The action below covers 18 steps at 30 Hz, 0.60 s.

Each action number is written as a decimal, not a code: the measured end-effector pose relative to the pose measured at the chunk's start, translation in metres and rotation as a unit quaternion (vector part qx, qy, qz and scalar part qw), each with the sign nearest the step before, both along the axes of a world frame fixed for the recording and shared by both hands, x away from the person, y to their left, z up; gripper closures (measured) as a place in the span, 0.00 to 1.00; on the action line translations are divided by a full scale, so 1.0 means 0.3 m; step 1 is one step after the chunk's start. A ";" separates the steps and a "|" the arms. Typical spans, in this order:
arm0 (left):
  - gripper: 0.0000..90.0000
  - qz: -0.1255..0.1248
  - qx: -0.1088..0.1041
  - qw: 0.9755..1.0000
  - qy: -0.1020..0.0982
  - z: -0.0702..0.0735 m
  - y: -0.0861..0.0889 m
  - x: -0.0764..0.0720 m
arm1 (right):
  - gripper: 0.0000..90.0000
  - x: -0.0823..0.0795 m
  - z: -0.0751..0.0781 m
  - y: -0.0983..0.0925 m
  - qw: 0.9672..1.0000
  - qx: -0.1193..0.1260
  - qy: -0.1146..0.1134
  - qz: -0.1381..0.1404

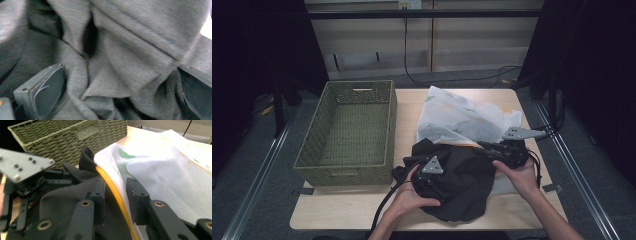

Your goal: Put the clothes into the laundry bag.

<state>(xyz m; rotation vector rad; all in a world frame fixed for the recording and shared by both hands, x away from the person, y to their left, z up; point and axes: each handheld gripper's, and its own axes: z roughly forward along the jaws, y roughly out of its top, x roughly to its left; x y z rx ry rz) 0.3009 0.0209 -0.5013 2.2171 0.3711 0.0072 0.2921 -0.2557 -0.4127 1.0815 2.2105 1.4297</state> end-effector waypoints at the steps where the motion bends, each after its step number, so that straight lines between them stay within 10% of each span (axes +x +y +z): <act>1: 0.00 -0.005 -0.002 1.000 0.006 0.005 0.004 -0.001 | 0.79 0.007 0.000 0.011 1.000 -0.003 0.000 0.002; 4: 0.03 -0.022 -0.017 1.000 0.010 0.021 0.018 -0.016 | 0.93 0.021 -0.007 0.041 1.000 -0.010 0.001 0.008; 9: 0.01 -0.060 0.018 0.998 -0.002 0.038 0.019 -0.060 | 0.98 0.029 -0.030 0.048 1.000 -0.007 0.010 0.011; 18: 0.04 -0.051 0.050 0.997 -0.034 -0.020 0.003 -0.088 | 0.97 0.028 -0.046 0.046 1.000 -0.006 0.015 0.013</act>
